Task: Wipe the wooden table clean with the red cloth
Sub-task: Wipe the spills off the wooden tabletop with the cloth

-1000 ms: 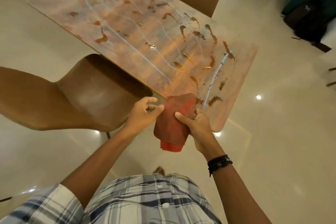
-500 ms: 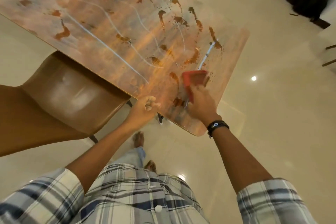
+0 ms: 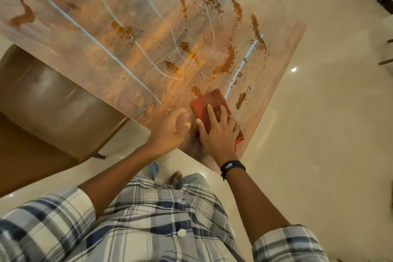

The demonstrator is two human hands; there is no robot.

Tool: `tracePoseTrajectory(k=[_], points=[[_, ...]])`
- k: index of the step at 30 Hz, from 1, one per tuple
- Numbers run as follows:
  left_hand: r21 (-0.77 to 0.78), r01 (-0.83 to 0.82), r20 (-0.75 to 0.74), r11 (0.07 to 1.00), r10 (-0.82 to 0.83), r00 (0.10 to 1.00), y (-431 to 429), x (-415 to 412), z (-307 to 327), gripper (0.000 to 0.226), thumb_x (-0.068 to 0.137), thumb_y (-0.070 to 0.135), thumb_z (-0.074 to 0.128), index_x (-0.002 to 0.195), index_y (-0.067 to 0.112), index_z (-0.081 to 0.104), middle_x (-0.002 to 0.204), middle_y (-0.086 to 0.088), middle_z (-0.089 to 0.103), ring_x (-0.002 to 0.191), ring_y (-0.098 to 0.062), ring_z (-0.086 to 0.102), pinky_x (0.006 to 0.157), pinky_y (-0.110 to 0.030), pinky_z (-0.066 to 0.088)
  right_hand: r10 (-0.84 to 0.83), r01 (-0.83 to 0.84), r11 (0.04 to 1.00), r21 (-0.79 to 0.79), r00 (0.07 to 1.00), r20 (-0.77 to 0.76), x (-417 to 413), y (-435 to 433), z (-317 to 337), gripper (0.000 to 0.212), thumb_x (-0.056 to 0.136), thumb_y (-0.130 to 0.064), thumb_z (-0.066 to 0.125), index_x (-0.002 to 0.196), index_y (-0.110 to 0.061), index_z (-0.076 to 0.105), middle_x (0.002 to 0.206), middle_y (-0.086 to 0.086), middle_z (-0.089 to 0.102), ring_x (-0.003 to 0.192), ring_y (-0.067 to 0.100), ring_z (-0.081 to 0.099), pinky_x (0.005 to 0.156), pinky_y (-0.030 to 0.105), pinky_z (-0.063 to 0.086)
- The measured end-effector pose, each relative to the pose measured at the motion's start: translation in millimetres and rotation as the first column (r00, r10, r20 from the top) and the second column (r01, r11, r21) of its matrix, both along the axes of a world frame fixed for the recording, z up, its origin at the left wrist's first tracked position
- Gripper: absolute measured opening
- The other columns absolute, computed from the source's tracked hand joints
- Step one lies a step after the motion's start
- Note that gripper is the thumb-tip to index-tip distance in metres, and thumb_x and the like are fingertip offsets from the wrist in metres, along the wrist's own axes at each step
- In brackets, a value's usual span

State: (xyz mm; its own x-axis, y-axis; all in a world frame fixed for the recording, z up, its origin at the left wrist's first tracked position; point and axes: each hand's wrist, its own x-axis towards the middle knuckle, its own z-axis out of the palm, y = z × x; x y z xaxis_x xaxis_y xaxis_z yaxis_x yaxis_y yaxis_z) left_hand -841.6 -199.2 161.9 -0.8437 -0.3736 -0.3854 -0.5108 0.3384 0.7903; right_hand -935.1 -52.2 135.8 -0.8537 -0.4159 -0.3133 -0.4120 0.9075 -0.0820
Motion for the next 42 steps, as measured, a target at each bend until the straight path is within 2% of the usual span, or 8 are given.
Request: tracePoseTrajectory(k=[5, 10, 16, 24, 31, 34, 38, 42], points=[[-0.013, -0.051, 0.054, 0.999, 0.051, 0.997, 7.7, -13.5, -2.1, 0.053, 0.090, 0.039, 0.054, 0.134, 0.011, 0.053, 0.132, -0.011, 0.055, 0.124, -0.028, 0.051, 0.104, -0.049, 0.044, -0.043, 0.043, 0.999, 0.009, 0.999, 0.002, -10.6, -2.3, -9.2, 0.050, 0.102, -0.057, 0.025, 0.150, -0.045, 0.030, 0.161, 0.004, 0.026, 0.141, 0.043, 0.026, 0.109, 0.072, 0.020], [-0.064, -0.122, 0.095, 0.991, 0.127, 0.987, 20.5, -15.0, -9.2, 0.057, 0.091, 0.041, 0.048, 0.135, 0.006, 0.053, 0.134, -0.013, 0.053, 0.131, -0.033, 0.044, 0.108, -0.051, 0.038, -0.103, 0.103, 0.995, -0.009, 0.989, -0.109, -108.5, 21.3, -14.3, 0.044, 0.106, -0.043, 0.028, 0.149, -0.039, 0.034, 0.162, 0.003, 0.025, 0.134, 0.044, 0.035, 0.102, 0.063, 0.035], [-0.240, -0.273, 0.040, 0.932, 0.290, 0.956, 54.2, -10.9, -11.2, 0.055, 0.092, 0.039, 0.053, 0.135, 0.005, 0.055, 0.140, -0.016, 0.051, 0.131, -0.037, 0.043, 0.106, -0.047, 0.034, -0.187, 0.181, 0.982, -0.058, 0.975, -0.118, -223.8, 39.8, -21.3, 0.050, 0.104, -0.049, 0.026, 0.151, -0.034, 0.032, 0.162, 0.004, 0.024, 0.132, 0.044, 0.035, 0.104, 0.063, 0.030], [-0.327, -0.447, 0.016, 0.833, 0.478, 0.878, 89.8, -6.2, -14.8, 0.057, 0.095, 0.038, 0.048, 0.142, 0.005, 0.049, 0.153, -0.016, 0.038, 0.143, -0.036, 0.030, 0.114, -0.047, 0.023, 0.119, -0.134, 0.990, -0.048, 0.964, -0.237, -141.6, 46.2, -30.9, 0.052, 0.104, -0.048, 0.034, 0.149, -0.023, 0.043, 0.150, 0.015, 0.045, 0.120, 0.041, 0.052, 0.101, 0.053, 0.040], [-0.301, -0.582, -0.020, 0.756, 0.605, 0.796, 107.5, -5.9, -13.8, 0.059, 0.100, 0.038, 0.033, 0.149, 0.005, 0.039, 0.159, -0.015, 0.031, 0.151, -0.032, 0.019, 0.123, -0.046, 0.013, 0.731, -0.760, 0.639, -0.116, 0.647, -0.216, 20.9, 113.7, -34.6, 0.057, 0.092, -0.032, 0.060, 0.146, -0.020, 0.046, 0.154, 0.004, 0.037, 0.104, 0.030, 0.047, 0.078, 0.045, 0.037], [-0.257, -0.590, -0.016, 0.765, 0.607, 0.794, 116.1, -8.0, -12.3, 0.062, 0.099, 0.040, 0.031, 0.151, 0.006, 0.036, 0.161, -0.014, 0.027, 0.152, -0.030, 0.014, 0.124, -0.045, 0.011, 0.631, -0.676, 0.727, -0.123, 0.727, -0.270, -48.4, 118.0, -32.5, 0.048, 0.098, -0.034, 0.059, 0.143, -0.021, 0.052, 0.153, 0.003, 0.045, 0.103, 0.032, 0.057, 0.079, 0.042, 0.047], [-0.222, -0.581, -0.012, 0.783, 0.594, 0.804, 132.3, -6.0, -13.4, 0.066, 0.098, 0.042, 0.031, 0.154, 0.007, 0.029, 0.164, -0.013, 0.020, 0.154, -0.028, 0.010, 0.125, -0.044, 0.009, 0.245, -0.270, 0.960, -0.072, 0.938, -0.246, -184.3, 124.6, -20.6, 0.046, 0.105, -0.035, 0.040, 0.149, -0.024, 0.043, 0.161, -0.001, 0.031, 0.112, 0.040, 0.051, 0.085, 0.048, 0.048], [-0.198, -0.619, -0.001, 0.760, 0.632, 0.775, 144.3, -0.7, -14.6, 0.071, 0.098, 0.043, 0.031, 0.157, 0.004, 0.019, 0.166, -0.015, 0.012, 0.155, -0.027, 0.006, 0.126, -0.042, 0.007, 0.146, -0.181, 0.977, -0.112, 0.953, -0.267, -194.9, 114.9, -17.4, 0.046, 0.106, -0.035, 0.036, 0.150, -0.022, 0.042, 0.159, 0.005, 0.034, 0.109, 0.042, 0.049, 0.088, 0.051, 0.047]])
